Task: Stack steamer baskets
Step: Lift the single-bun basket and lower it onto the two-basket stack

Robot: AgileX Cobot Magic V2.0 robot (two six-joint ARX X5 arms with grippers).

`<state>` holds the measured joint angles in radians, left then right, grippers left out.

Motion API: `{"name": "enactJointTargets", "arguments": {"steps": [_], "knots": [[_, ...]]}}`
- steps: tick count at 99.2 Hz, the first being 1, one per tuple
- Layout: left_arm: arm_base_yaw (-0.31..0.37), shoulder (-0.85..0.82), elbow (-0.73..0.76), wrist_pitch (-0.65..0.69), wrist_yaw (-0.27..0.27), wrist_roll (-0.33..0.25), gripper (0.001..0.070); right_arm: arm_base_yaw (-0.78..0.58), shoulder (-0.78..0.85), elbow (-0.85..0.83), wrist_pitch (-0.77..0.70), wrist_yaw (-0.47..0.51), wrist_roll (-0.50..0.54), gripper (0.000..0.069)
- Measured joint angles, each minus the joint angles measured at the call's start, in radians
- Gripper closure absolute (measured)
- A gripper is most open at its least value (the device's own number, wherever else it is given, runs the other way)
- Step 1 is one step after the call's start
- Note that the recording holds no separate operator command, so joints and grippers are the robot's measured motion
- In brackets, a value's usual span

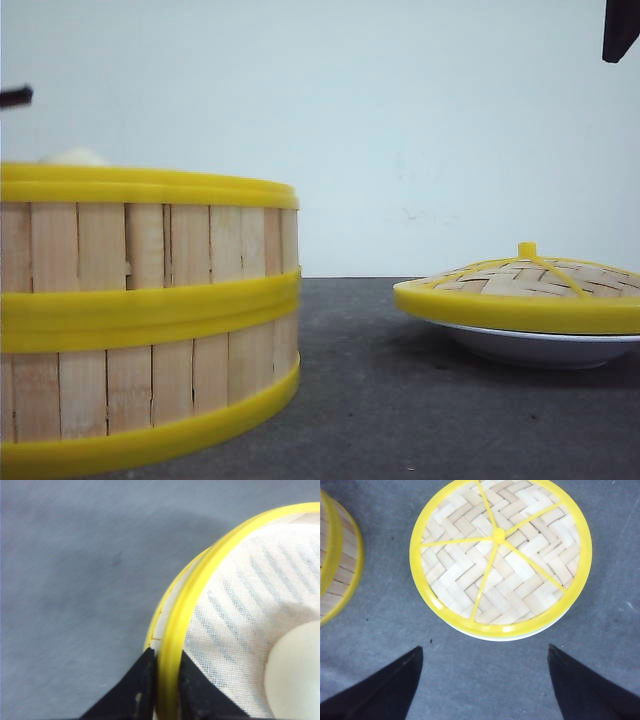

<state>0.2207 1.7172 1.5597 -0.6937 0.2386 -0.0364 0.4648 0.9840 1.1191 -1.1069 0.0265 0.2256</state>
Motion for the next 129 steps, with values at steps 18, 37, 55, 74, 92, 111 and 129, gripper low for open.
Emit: {"name": "enactJointTargets", "arguments": {"steps": [18,37,55,74,92,111,129], "knots": [[-0.032,-0.019,0.069,-0.113,0.082,0.023,0.0682,0.0,0.0,0.0,0.02,0.0,-0.001,0.02],[-0.106,-0.115,0.069,-0.215,0.082,0.06,0.0682,0.0,0.0,0.0,0.02,0.0,-0.012,0.02],[-0.178,-0.224,0.07,-0.337,0.083,0.1,0.0682,0.0,0.0,0.0,0.02,0.0,-0.026,0.02],[-0.245,-0.321,-0.005,-0.364,0.08,0.117,0.0682,0.0,0.0,0.0,0.02,0.0,-0.04,0.02],[-0.301,-0.457,-0.118,-0.359,0.08,0.118,0.0682,0.0,0.0,0.0,0.021,0.0,-0.046,0.02],[-0.328,-0.546,-0.235,-0.352,0.067,0.118,0.0682,0.0,0.0,0.0,0.034,0.0,-0.046,0.02],[-0.33,-0.549,-0.307,-0.344,0.037,0.114,0.0682,0.0,0.0,0.0,0.035,0.0,-0.046,0.02]]}}
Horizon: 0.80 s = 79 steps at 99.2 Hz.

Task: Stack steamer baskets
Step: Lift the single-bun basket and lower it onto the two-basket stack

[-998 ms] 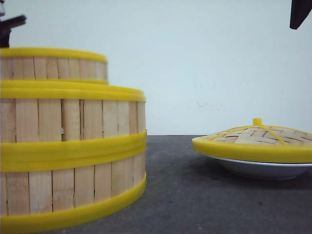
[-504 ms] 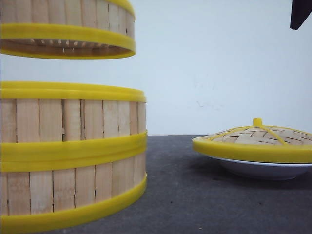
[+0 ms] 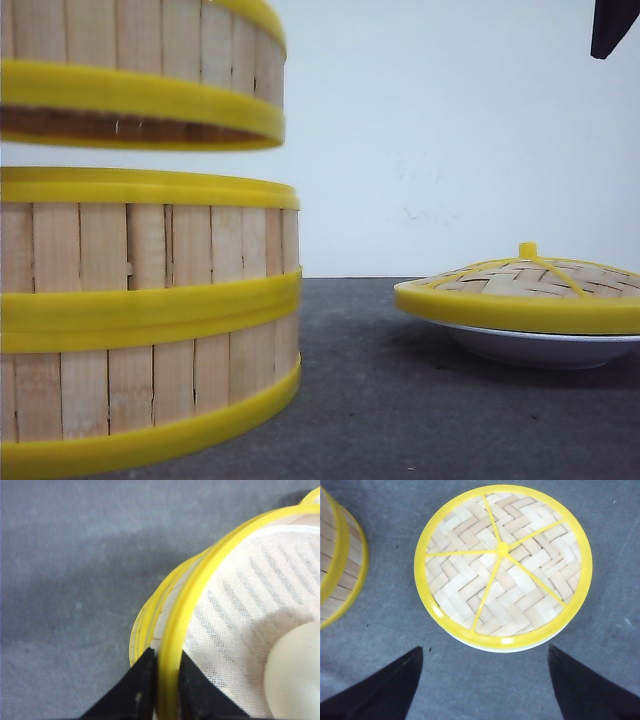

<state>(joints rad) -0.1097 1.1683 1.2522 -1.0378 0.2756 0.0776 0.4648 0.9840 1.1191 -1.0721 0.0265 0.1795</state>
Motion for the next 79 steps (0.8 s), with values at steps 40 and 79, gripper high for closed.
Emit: {"name": "enactJointTargets", "arguments": {"steps": [40,79], "knots": [[0.0,0.022,-0.04,0.064,0.0,-0.016,0.0682,0.0,0.0,0.0,0.007,0.0,0.0,0.02],[-0.016,0.041,-0.04,0.075,0.002,-0.018,0.0682,0.0,0.0,0.0,0.008,0.0,0.0,0.02]]}}
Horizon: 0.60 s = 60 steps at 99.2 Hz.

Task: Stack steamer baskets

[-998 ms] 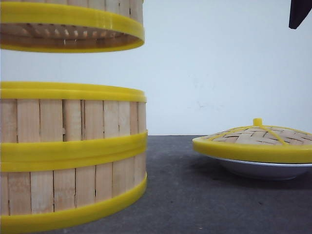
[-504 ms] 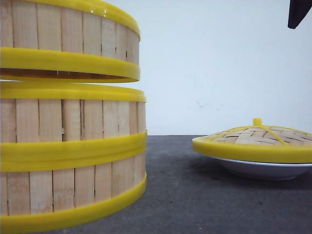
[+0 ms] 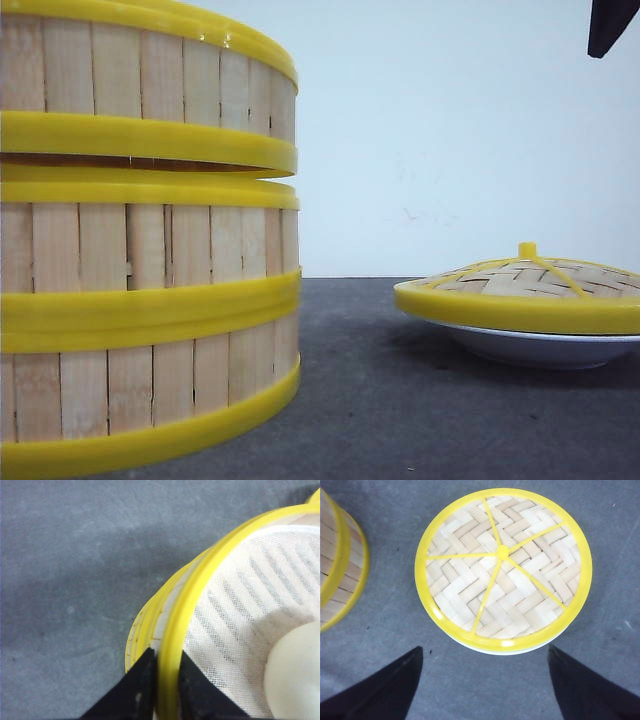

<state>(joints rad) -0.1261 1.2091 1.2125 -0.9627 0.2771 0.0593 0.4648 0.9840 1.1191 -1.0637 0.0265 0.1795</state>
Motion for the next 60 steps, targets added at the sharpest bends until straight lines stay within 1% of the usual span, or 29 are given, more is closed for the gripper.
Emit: {"name": "enactJointTargets", "arguments": {"steps": [28,48,60], "knots": [[-0.011,0.045,0.0,0.002,-0.002,0.0,0.0682,0.0,0.0,0.0,0.0,0.0,0.0,0.02],[-0.016,0.048,0.0,0.014,-0.02,0.001,0.0682,0.0,0.0,0.0,0.0,0.0,0.0,0.02],[-0.019,0.048,0.0,0.013,-0.04,0.0,0.0682,0.0,0.0,0.0,0.0,0.0,0.0,0.02]]}}
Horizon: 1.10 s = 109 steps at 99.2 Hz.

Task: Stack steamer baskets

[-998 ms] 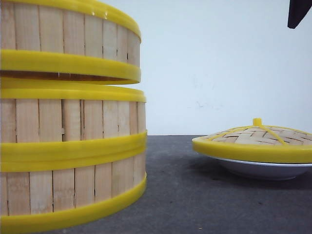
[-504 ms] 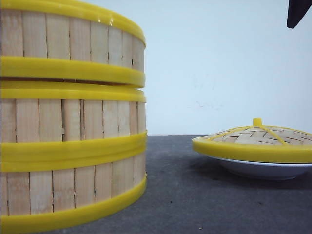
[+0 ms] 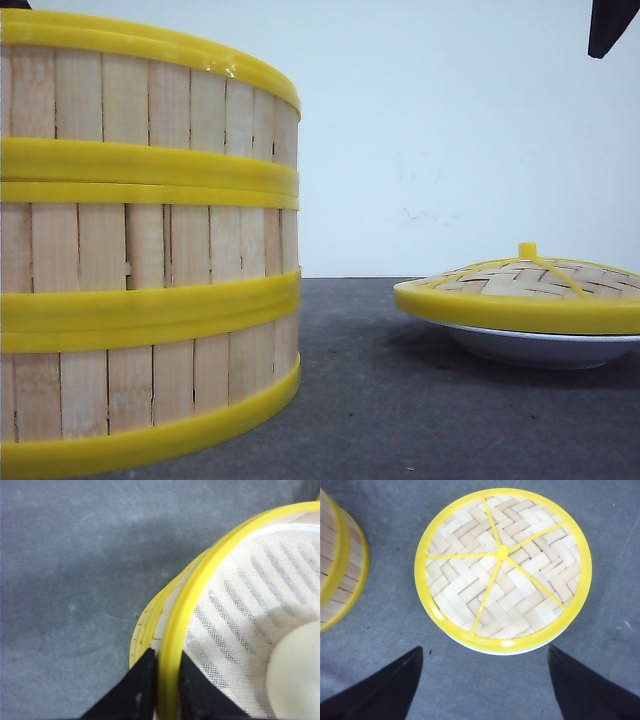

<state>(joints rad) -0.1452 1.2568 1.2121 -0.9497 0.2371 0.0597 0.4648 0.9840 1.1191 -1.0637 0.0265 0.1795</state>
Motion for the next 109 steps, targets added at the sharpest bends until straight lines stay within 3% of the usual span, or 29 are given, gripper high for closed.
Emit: {"name": "enactJointTargets", "arguments": {"steps": [29,48,58,109], "knots": [[0.0,0.0,0.0,0.0,-0.002,0.001,0.0668,0.0,0.0,0.0,0.008,0.0,0.0,0.02],[0.0,0.0,0.0,0.019,-0.002,0.0,0.0494,0.0,0.0,-0.001,0.03,0.024,0.0,0.02],[0.0,0.0,0.0,0.021,-0.002,-0.001,0.0452,0.0,0.0,-0.003,0.049,0.055,0.0,0.02],[0.0,0.0,0.0,0.027,-0.002,-0.012,0.0443,-0.077,0.102,-0.121,0.288,0.001,-0.037,0.0208]]}}
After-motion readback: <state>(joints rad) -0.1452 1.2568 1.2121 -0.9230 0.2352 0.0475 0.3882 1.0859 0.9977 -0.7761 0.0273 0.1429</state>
